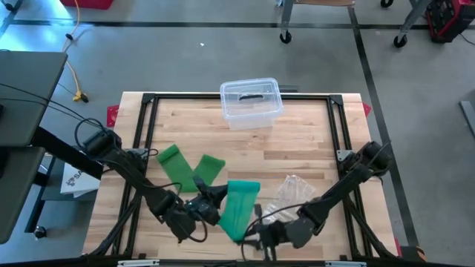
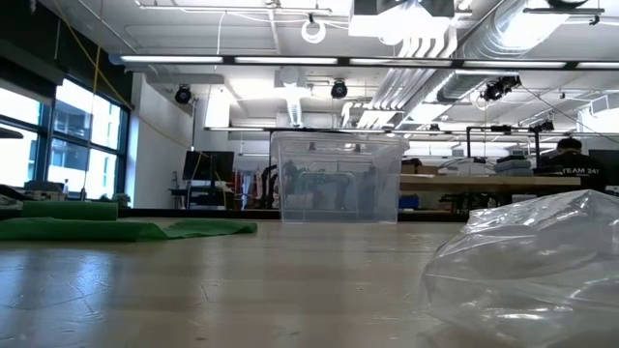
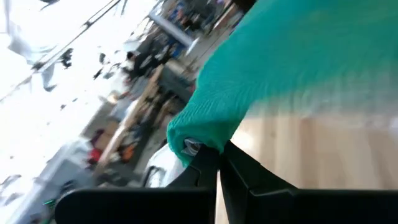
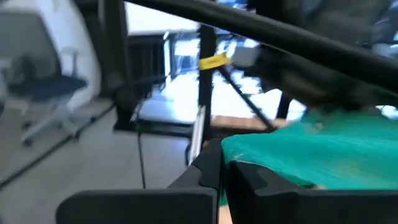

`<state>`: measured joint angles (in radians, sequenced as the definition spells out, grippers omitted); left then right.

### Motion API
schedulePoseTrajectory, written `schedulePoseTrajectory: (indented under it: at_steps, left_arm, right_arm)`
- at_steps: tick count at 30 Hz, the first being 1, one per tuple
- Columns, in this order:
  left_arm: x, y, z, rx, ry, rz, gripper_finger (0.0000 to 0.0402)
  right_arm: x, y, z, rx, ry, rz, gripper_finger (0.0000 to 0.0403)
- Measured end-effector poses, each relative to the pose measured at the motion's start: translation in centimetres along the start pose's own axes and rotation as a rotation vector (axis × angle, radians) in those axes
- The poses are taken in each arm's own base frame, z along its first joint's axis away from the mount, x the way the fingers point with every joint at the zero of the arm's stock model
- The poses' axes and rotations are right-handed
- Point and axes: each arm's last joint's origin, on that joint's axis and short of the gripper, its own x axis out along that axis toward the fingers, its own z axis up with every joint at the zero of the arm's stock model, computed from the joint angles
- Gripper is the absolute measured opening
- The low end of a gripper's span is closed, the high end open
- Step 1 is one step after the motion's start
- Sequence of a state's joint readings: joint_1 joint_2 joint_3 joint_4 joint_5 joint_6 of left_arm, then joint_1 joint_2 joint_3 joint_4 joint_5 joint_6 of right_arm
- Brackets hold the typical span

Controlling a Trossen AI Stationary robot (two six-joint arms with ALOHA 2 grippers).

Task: Roll bandage
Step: Roll the blue bandage

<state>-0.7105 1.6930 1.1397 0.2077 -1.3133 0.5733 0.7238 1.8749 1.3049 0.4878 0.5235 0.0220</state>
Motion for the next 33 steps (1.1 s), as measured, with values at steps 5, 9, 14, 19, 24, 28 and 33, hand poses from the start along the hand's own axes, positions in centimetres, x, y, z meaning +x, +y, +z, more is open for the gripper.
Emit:
schedulePoseTrajectory:
  at_steps: [5,9,14,19,24,28,33]
  left_arm:
    - [-0.2,-0.5,-0.1,0.052,0.023,0.035,0.0]
    - [-1.0,-0.3,0.2,0.061,0.003,0.03,0.0]
    - [-2.3,1.1,1.2,-0.013,-0.064,-0.006,0.0]
    - [-3.6,3.0,2.2,-0.141,-0.16,-0.063,0.0]
    - [-5.7,4.7,2.9,-0.245,-0.268,-0.155,0.0]
    - [-6.9,5.6,3.2,-0.312,-0.376,-0.282,0.0]
    - [-7.1,5.6,3.0,-0.342,-0.399,-0.379,0.0]
  right_arm:
    - [0.3,2.0,-0.3,-0.011,0.119,0.046,0.0001]
    - [-0.1,2.5,-0.8,0.002,0.166,0.001,0.0001]
    - [-0.4,2.1,-1.5,-0.03,0.228,-0.144,0.0]
    - [-0.2,-0.1,-2.7,-0.033,0.298,-0.373,0.0]
    - [-0.5,-1.6,-2.8,-0.144,0.287,-0.619,0.0]
    - [-1.5,-1.1,-1.1,-0.222,0.224,-0.713,0.0]
    - [-2.4,0.9,1.4,-0.362,0.173,-0.681,0.0]
